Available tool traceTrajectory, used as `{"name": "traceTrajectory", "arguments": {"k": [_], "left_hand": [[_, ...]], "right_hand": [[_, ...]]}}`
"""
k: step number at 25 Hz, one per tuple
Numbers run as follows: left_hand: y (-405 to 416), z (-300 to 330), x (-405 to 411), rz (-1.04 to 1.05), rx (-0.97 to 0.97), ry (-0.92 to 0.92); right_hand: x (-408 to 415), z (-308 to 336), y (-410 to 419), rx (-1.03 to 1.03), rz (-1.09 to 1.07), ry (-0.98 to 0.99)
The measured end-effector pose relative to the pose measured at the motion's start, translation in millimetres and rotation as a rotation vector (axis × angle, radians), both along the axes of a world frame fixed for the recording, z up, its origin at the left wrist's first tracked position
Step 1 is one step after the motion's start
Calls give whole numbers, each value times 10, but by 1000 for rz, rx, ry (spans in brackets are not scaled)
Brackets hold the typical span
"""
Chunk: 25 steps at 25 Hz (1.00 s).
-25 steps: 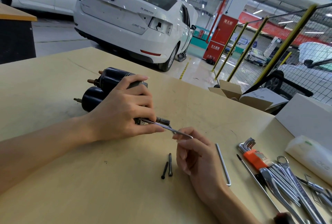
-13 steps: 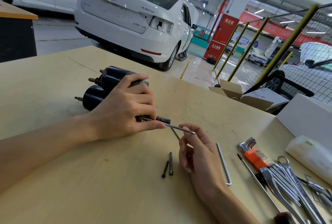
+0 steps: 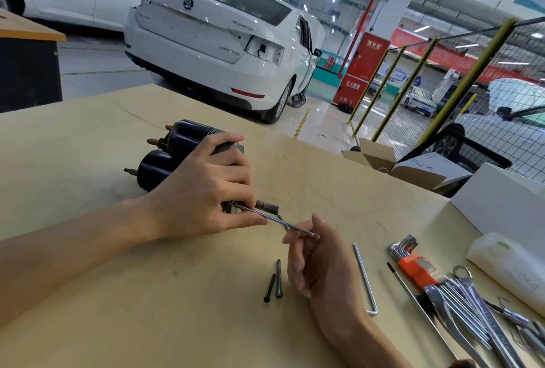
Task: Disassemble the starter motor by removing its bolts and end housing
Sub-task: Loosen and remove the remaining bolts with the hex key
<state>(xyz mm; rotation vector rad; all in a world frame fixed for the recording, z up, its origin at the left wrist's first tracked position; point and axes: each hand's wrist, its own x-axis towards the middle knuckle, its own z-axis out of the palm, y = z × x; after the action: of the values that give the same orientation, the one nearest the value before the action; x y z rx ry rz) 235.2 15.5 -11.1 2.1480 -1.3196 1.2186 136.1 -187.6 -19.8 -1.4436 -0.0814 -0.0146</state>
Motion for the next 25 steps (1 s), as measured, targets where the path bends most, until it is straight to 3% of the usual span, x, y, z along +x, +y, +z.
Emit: {"name": "traceTrajectory", "arguments": {"k": [25], "left_hand": [[-19, 1, 17, 8, -24, -40]], "right_hand": [[16, -26, 18, -125, -171, 31]]}}
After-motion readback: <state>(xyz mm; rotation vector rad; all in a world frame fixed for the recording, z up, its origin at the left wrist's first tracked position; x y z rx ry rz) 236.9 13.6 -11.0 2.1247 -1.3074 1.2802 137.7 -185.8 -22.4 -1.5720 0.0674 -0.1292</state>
